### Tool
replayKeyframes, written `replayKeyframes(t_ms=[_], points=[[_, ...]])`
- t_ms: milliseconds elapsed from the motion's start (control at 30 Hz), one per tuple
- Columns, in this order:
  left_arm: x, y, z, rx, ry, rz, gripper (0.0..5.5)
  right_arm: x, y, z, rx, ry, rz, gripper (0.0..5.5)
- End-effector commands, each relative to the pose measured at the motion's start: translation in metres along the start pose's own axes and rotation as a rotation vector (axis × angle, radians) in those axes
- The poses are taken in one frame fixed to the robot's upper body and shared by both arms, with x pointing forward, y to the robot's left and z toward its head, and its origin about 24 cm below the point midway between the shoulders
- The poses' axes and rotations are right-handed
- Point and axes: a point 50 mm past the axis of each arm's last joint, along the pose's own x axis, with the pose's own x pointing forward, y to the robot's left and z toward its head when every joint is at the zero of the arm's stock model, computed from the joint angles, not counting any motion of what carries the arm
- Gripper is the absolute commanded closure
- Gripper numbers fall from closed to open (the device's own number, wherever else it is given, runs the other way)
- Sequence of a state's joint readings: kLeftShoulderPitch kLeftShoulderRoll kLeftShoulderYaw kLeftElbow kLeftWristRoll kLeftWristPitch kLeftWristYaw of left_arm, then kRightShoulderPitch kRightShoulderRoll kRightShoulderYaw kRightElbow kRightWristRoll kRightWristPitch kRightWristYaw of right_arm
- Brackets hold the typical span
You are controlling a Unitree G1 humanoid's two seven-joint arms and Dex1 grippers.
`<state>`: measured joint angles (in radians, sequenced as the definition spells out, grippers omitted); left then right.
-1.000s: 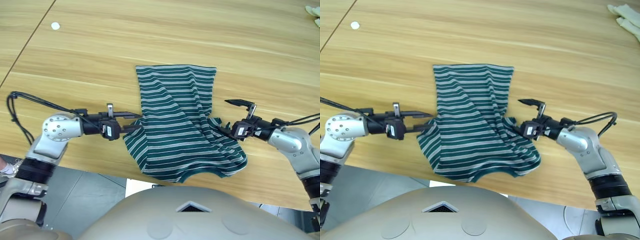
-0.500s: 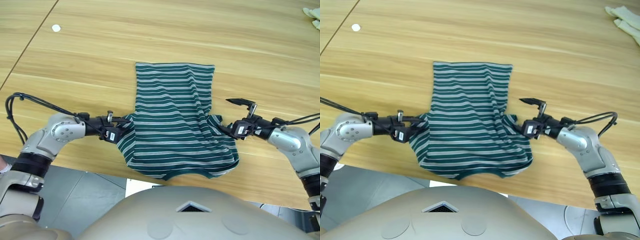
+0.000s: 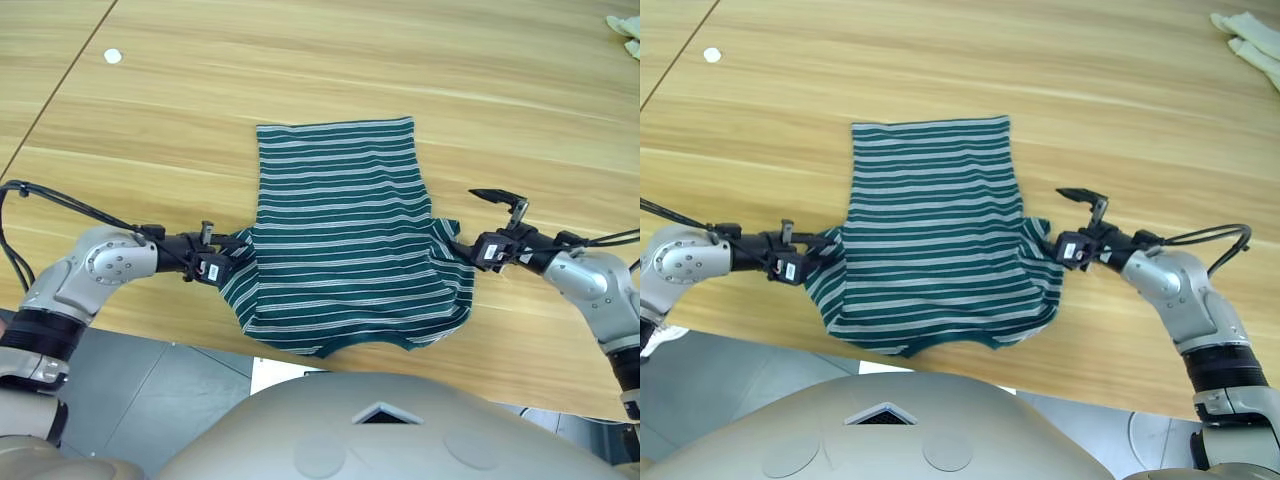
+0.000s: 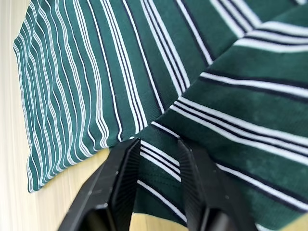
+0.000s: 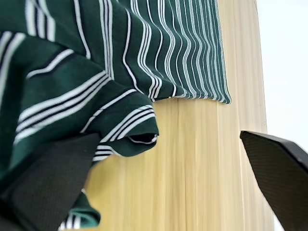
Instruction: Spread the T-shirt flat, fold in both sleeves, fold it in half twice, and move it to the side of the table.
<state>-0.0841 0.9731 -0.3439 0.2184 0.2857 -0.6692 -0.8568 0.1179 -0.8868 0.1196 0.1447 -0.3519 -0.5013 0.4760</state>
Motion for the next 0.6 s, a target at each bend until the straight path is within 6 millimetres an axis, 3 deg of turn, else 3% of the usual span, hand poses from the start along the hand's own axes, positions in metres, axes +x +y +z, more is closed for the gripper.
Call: replayKeyframes(t_ms=[33,333,600], points=[[0.001,-0.005,-0.014,-0.016,0.094,-0.049,4.05,-0.011,0.008,-0.006,0.008,0.044,0.046,0.13],[0.005,-0.005,-0.024,-0.022,0.122,-0.036,4.05,-0.016,0.009,-0.022,0.04,0.134,0.017,0.13],[0.017,0.003,-0.026,0.011,0.075,0.062,4.05,-0.008,-0.024,-0.012,0.036,0.055,-0.18,0.13]])
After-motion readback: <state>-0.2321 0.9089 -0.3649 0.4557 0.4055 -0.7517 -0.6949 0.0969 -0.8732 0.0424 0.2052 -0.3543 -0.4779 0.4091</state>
